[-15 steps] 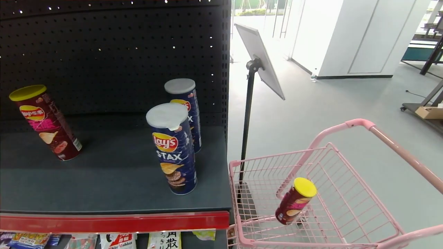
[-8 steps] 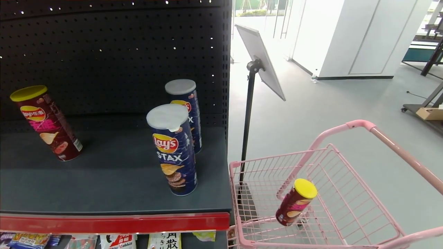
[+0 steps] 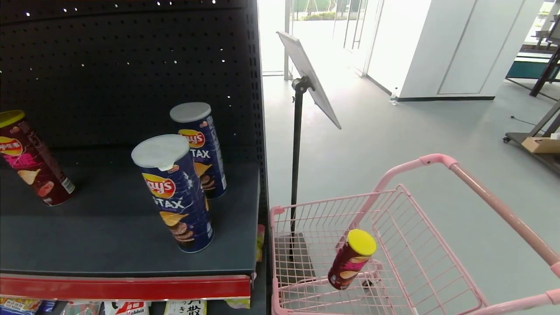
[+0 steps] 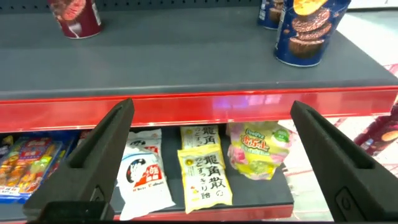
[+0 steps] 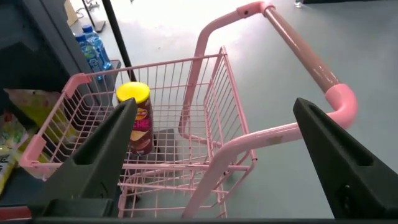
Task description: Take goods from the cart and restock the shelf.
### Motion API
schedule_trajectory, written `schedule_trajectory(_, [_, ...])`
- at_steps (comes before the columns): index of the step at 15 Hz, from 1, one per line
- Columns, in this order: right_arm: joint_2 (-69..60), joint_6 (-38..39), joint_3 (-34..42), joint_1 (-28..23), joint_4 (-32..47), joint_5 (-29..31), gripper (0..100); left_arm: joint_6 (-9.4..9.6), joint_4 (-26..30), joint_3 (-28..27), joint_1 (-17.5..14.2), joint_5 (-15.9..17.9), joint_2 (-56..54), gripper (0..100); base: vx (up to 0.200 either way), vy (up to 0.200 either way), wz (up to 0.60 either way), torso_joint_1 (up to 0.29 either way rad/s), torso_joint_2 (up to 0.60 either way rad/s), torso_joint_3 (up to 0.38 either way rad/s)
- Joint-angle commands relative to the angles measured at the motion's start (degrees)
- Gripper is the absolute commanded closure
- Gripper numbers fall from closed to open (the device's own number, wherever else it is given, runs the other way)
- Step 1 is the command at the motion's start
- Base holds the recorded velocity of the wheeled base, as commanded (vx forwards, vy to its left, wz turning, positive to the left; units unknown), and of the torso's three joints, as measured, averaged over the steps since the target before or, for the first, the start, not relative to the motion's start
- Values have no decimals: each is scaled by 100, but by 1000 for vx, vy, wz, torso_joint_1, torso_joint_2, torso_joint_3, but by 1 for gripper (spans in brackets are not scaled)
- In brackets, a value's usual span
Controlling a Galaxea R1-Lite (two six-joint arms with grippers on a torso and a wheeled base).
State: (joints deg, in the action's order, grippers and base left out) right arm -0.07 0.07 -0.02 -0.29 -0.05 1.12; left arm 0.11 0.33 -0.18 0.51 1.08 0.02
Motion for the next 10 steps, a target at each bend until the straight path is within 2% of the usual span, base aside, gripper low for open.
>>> schedule_trajectory(1, [7,1,2,20,5,2,0,-2,2,1,-16,6,-2,0,0,0,0,-66,95,76])
schedule_trajectory(10, [7,10,2,20,5,2,0,-2,2,1,-16,-3,-2,0,0,0,0,-154,362,205])
